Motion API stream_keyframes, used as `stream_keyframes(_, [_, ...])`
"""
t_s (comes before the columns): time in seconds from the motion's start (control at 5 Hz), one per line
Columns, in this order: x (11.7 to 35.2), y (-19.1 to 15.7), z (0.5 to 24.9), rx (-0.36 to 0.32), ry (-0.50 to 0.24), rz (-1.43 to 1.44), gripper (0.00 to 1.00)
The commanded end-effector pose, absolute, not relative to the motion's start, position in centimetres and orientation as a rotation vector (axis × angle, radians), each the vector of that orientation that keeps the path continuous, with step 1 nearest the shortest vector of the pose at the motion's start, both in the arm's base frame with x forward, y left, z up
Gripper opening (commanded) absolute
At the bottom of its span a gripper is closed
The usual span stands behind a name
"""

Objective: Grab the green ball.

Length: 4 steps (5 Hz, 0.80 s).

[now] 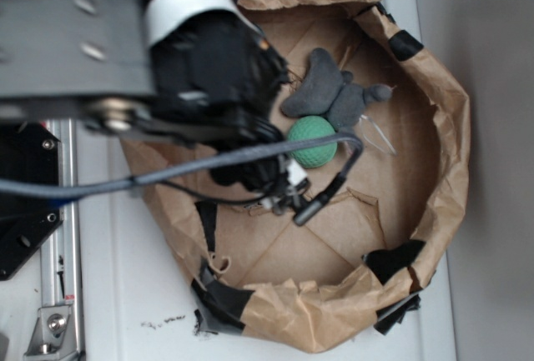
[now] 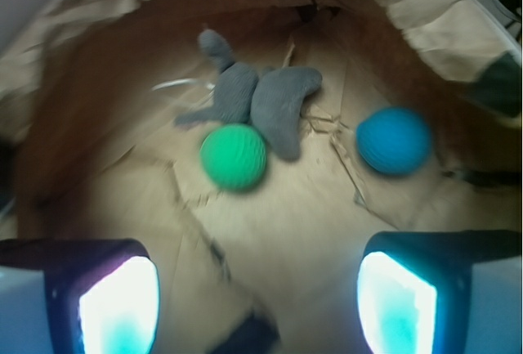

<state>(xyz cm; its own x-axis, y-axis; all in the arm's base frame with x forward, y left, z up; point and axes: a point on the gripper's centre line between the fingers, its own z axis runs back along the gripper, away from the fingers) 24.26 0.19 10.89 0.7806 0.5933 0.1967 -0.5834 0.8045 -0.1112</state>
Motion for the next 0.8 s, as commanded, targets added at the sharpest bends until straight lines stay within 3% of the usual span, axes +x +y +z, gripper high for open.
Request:
stream_keyframes(0.0, [28.3,1.2,6.3,-0.045,-0.220,0.654,1.00])
stream_keyframes(0.4, [31.5,-0.5,4.4,-0.051,-0.206,0.585,1.00])
stream_keyframes(0.6, [31.5,-0.3,5.2,-0.012,-0.229,0.558,0.00])
